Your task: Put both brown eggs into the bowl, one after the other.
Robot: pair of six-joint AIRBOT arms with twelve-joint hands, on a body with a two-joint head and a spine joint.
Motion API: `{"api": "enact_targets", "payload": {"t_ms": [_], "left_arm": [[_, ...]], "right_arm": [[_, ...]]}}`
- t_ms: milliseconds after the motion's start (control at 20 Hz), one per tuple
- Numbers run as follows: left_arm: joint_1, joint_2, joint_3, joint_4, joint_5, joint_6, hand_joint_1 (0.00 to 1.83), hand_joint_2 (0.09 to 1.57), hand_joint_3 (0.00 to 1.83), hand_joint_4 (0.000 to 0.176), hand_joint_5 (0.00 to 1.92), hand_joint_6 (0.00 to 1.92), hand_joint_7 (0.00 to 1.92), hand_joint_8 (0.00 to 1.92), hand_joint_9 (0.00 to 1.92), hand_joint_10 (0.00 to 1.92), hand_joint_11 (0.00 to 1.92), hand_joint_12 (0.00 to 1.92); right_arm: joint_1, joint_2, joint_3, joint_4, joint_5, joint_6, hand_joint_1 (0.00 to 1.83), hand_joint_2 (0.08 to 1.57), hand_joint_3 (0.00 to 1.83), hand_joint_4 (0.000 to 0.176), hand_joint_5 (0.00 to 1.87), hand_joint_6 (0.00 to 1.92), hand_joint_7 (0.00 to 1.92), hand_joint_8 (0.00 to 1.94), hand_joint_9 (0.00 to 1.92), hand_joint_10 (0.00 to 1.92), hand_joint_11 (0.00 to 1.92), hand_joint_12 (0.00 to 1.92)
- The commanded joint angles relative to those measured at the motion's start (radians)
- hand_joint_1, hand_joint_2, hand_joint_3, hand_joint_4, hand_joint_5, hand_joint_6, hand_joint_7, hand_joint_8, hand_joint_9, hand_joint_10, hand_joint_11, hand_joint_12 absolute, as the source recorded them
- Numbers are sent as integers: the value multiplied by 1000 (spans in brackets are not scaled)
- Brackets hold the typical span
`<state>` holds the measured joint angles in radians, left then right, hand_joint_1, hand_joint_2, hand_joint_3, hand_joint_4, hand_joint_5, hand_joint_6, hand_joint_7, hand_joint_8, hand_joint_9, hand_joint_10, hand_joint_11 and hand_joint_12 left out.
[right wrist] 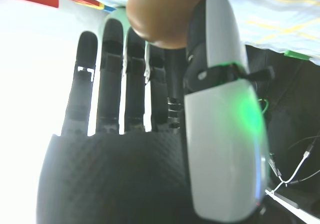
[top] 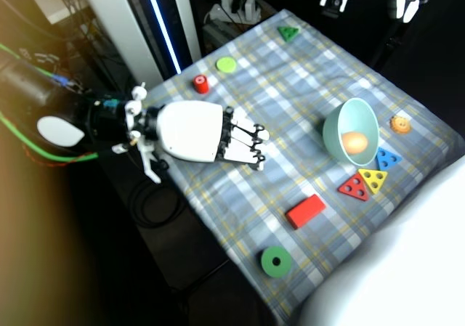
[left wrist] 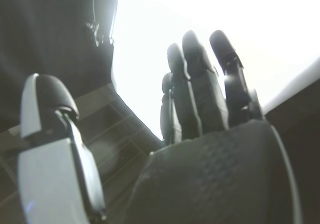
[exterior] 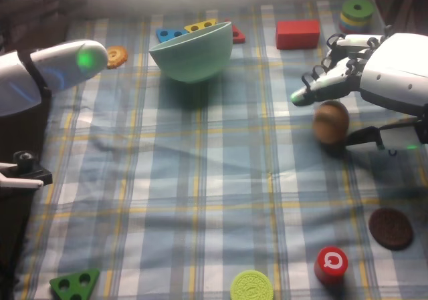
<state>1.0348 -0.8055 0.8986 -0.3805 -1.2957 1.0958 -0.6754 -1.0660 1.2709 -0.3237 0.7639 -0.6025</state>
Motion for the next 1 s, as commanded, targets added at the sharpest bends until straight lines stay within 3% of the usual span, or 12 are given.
{"api": "enact_targets", "payload": {"t_ms": [0,50,100,250,450,550,650,700,750,850,900,950], "left_arm": [[-4,1,5,11,-130,-17,882,850,0,116,321,8,600,12,571,10,135,794],[-4,0,5,10,-130,-18,880,848,0,109,324,8,595,9,575,11,128,791],[-3,0,5,8,-130,-19,870,852,1,92,329,8,582,2,577,10,118,787],[0,0,5,6,-130,-22,855,846,2,114,320,1,600,3,579,3,100,827],[1,-1,5,4,-130,-23,840,851,0,110,315,0,627,6,588,3,86,904],[4,-1,5,2,-131,-25,868,847,0,116,322,2,619,6,589,2,80,898],[4,-2,6,2,-132,-27,884,850,0,86,330,5,606,1,596,5,88,899],[4,-2,6,2,-133,-28,879,853,1,74,332,5,603,0,600,6,95,901],[5,-2,6,2,-133,-29,888,854,1,85,329,3,585,0,580,1,70,887],[6,-3,7,2,-134,-31,884,857,2,93,323,0,584,1,562,0,57,879],[6,-4,9,2,-134,-33,889,858,3,79,330,3,572,0,566,2,59,879],[7,-5,10,2,-133,-35,891,855,1,78,344,9,572,1,562,0,53,877]], "right_arm": [[14,5,2,28,104,4,1306,977,3,0,829,52,952,35,888,51,298,1124],[14,4,2,28,103,4,1360,1035,1,0,899,65,1063,661,940,56,346,1106],[14,1,0,27,103,4,1264,1100,2,0,869,948,1106,779,1029,85,400,1191],[14,0,-1,26,103,4,1235,1120,1,0,832,1185,1101,806,1095,121,499,1245],[14,0,-2,26,103,5,1235,1107,0,0,893,1185,1125,685,1125,140,602,1166],[14,0,-1,30,103,6,1239,1080,0,0,976,1048,1154,657,1148,151,599,1222],[21,-2,4,43,113,6,1239,1088,2,0,941,1044,1143,748,1165,192,611,1286],[31,-7,10,51,122,6,1239,1094,0,0,949,995,1116,842,1133,355,647,1320],[45,-15,18,58,129,6,1230,1110,0,0,930,1025,1077,914,1060,521,626,1337],[83,-30,35,63,137,3,1259,1069,1,0,1063,729,1105,974,981,918,663,1478],[120,-48,53,67,136,-7,1271,1074,1,0,1103,603,1065,1094,900,1139,593,1606],[137,-60,66,71,135,-10,1252,1087,1,0,1086,661,1027,1129,816,1175,463,1636]]}}
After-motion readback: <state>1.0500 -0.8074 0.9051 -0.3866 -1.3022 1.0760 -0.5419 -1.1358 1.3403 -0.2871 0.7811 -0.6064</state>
